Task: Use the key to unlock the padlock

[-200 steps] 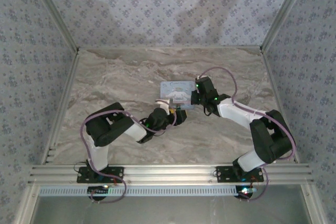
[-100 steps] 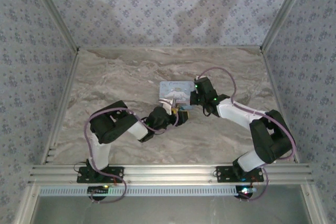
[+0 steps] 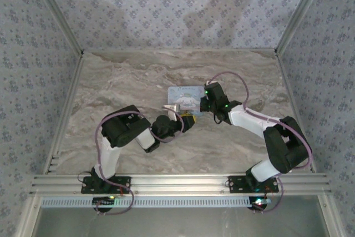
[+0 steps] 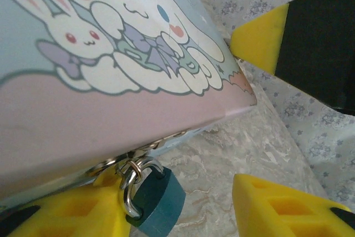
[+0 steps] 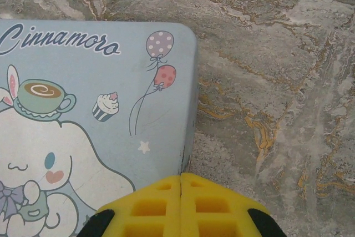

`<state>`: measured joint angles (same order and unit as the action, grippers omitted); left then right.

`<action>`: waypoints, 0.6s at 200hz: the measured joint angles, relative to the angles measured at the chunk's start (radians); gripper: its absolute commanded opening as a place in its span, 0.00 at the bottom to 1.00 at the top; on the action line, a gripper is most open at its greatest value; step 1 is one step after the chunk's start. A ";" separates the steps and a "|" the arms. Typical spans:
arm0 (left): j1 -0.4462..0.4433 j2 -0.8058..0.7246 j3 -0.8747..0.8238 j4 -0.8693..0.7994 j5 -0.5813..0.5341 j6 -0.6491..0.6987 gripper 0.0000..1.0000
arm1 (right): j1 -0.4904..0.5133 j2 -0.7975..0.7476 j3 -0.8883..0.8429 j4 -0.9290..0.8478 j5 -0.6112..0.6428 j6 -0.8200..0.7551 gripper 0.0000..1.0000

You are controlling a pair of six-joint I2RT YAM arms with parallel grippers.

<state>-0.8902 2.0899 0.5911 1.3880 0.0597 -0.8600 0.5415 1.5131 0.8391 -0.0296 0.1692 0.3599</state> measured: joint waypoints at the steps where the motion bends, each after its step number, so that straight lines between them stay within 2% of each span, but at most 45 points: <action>1: 0.000 0.001 0.000 0.002 0.000 -0.001 0.47 | 0.000 0.000 0.000 0.001 0.000 0.000 0.00; 80: -0.006 0.027 -0.019 0.081 0.018 -0.084 0.48 | 0.012 0.000 -0.011 0.026 0.008 0.011 0.00; 99: -0.013 0.027 -0.019 0.085 0.019 -0.092 0.57 | 0.013 0.000 -0.013 0.030 0.011 0.014 0.00; 120: -0.030 0.025 -0.019 0.098 0.021 -0.111 0.60 | 0.017 0.000 -0.018 0.038 0.011 0.018 0.00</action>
<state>-0.9199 2.1151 0.5724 1.4857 0.0803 -0.9714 0.5583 1.5131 0.8215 0.0086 0.1799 0.3779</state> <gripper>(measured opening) 0.588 0.060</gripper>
